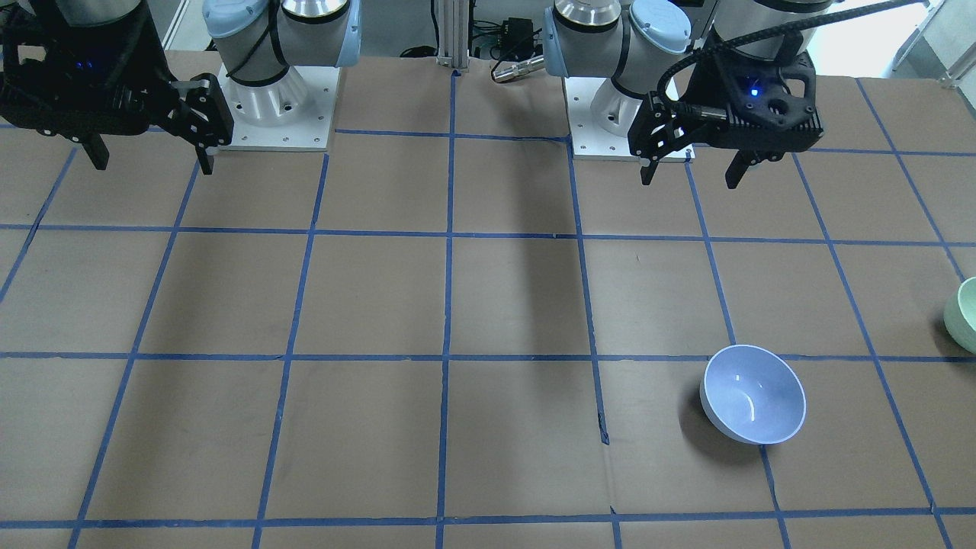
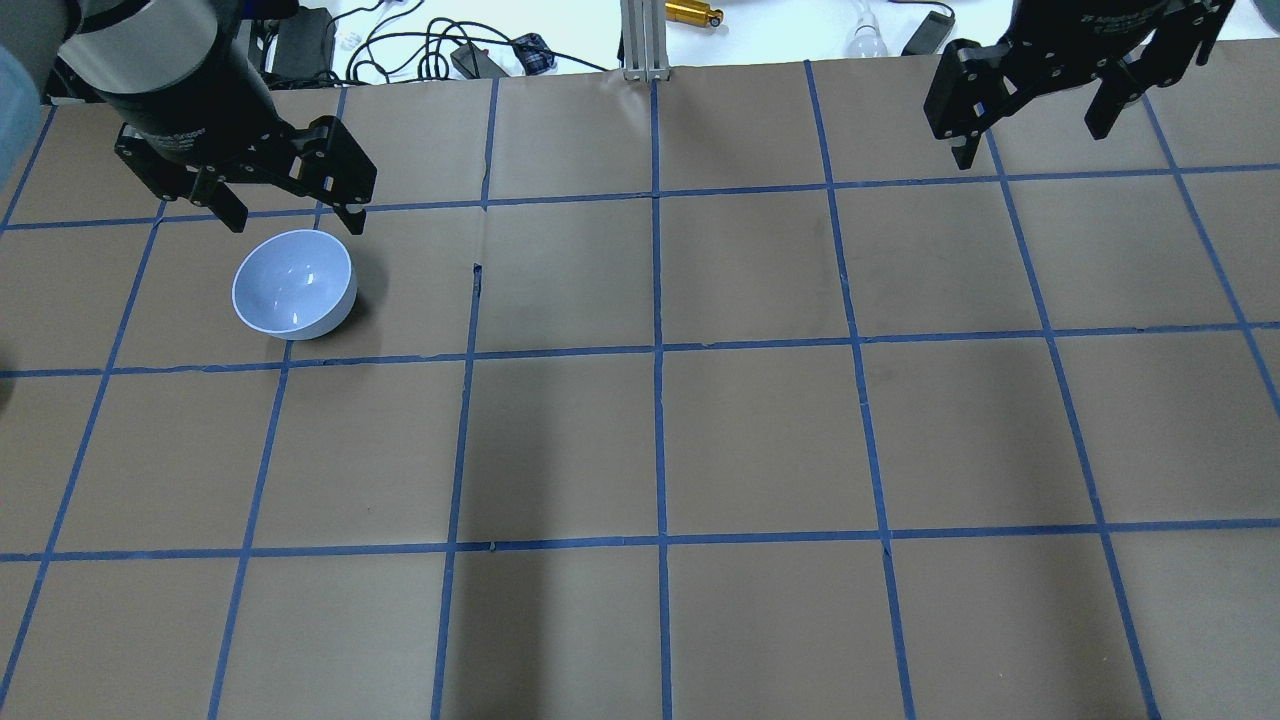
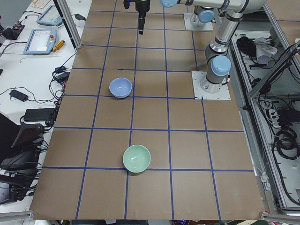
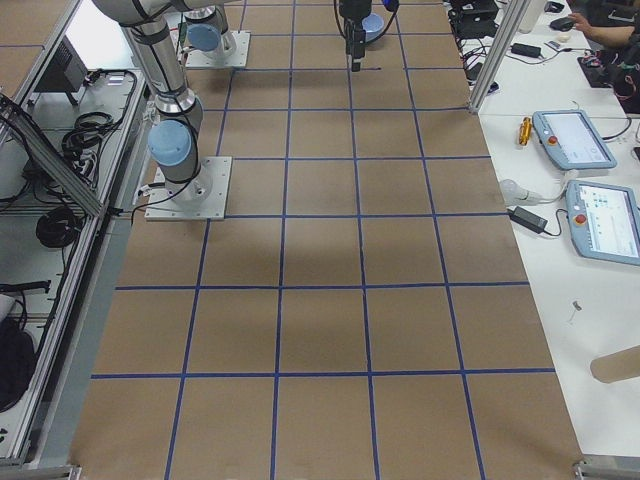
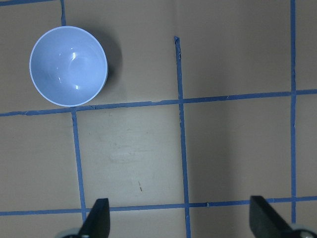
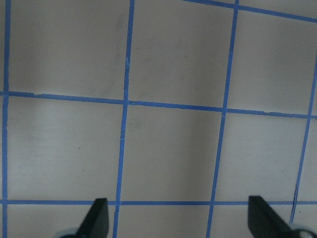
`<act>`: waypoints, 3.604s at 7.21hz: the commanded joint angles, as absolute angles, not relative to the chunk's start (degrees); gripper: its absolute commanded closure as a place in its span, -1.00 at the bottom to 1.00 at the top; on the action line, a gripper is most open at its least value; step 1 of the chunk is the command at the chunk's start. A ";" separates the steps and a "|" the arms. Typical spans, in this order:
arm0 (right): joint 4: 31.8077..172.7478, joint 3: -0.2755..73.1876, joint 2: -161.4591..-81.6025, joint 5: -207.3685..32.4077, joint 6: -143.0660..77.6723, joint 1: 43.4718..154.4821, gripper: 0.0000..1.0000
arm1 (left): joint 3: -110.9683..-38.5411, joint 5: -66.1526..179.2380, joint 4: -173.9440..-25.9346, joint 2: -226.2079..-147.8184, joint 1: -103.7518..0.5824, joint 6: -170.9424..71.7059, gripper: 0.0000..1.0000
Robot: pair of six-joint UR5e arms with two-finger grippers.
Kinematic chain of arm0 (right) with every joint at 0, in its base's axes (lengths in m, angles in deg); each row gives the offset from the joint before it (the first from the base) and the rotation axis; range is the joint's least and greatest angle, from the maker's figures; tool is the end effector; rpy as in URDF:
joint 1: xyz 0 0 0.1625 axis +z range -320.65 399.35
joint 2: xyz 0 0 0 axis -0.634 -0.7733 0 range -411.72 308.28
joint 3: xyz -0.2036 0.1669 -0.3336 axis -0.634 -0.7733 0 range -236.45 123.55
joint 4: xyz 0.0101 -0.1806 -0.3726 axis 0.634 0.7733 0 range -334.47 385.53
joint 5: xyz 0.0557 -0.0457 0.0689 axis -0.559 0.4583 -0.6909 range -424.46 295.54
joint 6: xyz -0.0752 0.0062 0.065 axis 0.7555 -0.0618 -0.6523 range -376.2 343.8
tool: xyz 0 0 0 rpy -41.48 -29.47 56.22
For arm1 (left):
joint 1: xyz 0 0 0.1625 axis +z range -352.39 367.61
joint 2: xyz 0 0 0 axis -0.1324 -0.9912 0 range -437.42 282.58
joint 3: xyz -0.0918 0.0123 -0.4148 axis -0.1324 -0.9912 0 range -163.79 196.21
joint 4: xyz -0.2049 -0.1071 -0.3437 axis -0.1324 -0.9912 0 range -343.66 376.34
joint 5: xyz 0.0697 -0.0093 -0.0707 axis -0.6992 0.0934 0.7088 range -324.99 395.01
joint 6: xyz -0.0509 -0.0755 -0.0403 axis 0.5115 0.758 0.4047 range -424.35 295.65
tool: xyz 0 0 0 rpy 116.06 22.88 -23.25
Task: Stack green bowl on blue bowl
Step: 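Move the left gripper away from the blue bowl toward the table edge, then grasp the mint-green bowl with the left gripper near the robot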
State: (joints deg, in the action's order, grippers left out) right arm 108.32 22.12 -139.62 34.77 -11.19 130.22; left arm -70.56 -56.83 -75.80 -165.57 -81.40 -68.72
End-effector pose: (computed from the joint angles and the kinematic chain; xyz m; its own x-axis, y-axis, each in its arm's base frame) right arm 0.1250 -0.5040 0.5562 -0.9819 -0.0962 0.1629 -0.1012 0.9946 -0.0227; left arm -0.1217 -0.4839 0.5277 -0.9977 0.0573 -0.0359 0.0590 0.9971 -0.0486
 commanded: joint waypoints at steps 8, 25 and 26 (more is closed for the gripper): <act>108.32 22.12 -139.61 34.77 -11.19 130.22 -1.00 | -72.55 -55.69 -75.86 -164.26 -80.47 -81.59 -1.00; 108.32 22.12 -139.61 34.77 -11.19 130.22 -1.00 | -80.38 -54.38 -40.31 -189.10 -22.01 -199.75 -1.00; 108.32 22.12 -139.61 34.77 -11.19 130.22 -1.00 | -78.90 -54.29 -39.57 -191.56 -21.83 -207.18 -0.98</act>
